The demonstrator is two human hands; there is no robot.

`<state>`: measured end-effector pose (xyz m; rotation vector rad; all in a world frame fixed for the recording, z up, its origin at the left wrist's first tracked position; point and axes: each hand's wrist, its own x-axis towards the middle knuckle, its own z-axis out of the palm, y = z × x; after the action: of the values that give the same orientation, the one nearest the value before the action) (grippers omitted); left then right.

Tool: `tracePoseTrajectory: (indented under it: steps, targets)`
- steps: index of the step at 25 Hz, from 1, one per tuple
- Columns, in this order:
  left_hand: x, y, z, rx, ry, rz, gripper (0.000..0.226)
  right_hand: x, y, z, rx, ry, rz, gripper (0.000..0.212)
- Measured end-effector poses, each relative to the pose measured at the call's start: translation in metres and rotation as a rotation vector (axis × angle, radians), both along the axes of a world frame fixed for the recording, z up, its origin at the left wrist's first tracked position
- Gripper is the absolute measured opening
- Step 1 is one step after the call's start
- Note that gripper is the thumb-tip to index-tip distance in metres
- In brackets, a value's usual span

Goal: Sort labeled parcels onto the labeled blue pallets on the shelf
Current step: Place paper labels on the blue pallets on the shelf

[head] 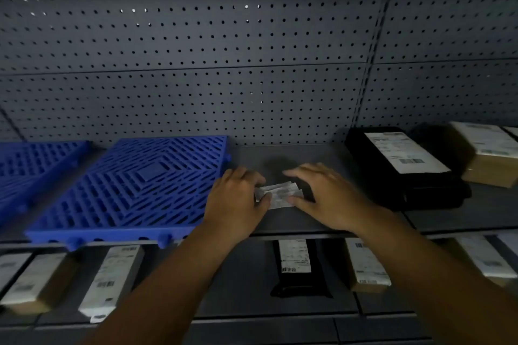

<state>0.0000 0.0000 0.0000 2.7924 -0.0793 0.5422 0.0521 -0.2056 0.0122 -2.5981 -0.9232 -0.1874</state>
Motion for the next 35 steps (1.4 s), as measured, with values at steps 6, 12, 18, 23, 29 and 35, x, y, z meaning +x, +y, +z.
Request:
tracePoseTrajectory:
  steps: [6,12,18,23,29,35]
  targets:
    - [0.005,-0.003,-0.008,0.015,0.05,-0.054,0.038,0.011,-0.002,-0.008,-0.042,0.19,-0.015,0.071]
    - [0.005,-0.001,-0.008,-0.11,0.071,-0.066,0.039,0.018,0.001,-0.008,0.063,0.207,0.033,0.061]
    - [0.001,0.0,-0.006,-0.229,0.128,-0.041,0.042,0.012,0.002,-0.008,0.476,0.322,0.033,0.016]
    - [-0.004,0.005,0.011,-0.722,0.042,-0.077,0.019,0.002,0.004,0.015,0.744,0.32,0.097,0.017]
    - [-0.028,0.017,0.027,-0.898,-0.091,-0.096,0.018,-0.017,0.018,0.037,0.837,0.332,0.181,0.026]
    - [-0.058,0.037,0.04,-1.042,-0.133,-0.045,0.014,-0.03,0.034,0.045,0.92,0.441,0.216,0.027]
